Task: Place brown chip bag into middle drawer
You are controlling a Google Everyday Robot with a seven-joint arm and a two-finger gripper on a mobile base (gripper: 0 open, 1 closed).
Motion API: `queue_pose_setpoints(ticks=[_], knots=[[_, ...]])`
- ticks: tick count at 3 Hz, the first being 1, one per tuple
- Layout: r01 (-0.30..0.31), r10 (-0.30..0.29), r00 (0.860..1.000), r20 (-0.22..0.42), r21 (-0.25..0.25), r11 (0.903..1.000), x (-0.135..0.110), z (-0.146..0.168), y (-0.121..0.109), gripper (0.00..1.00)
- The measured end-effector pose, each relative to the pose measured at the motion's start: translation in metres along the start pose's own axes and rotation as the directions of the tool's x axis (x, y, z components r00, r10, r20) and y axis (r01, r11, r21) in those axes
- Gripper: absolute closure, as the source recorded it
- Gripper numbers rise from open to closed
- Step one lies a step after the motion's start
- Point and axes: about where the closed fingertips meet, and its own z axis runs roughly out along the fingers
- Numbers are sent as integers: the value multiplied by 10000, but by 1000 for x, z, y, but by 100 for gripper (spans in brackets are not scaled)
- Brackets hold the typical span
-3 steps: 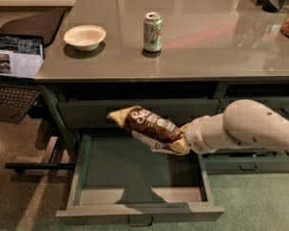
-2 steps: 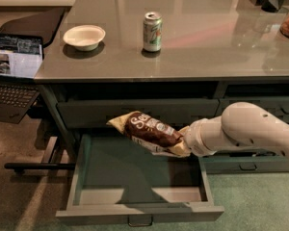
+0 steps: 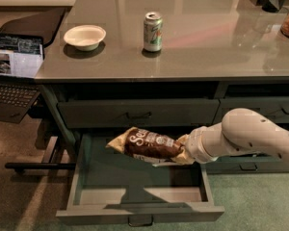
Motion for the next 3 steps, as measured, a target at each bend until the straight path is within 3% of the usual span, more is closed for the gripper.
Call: queue_pose_setpoints(ticks=[1, 2, 3], knots=[[16, -16, 10000, -12, 5, 10000, 0, 0, 0, 100], [402, -399, 9975, -582, 33, 9992, -7, 26, 8, 100], [553, -552, 9913, -1198, -27, 9985, -6, 81, 11, 100]])
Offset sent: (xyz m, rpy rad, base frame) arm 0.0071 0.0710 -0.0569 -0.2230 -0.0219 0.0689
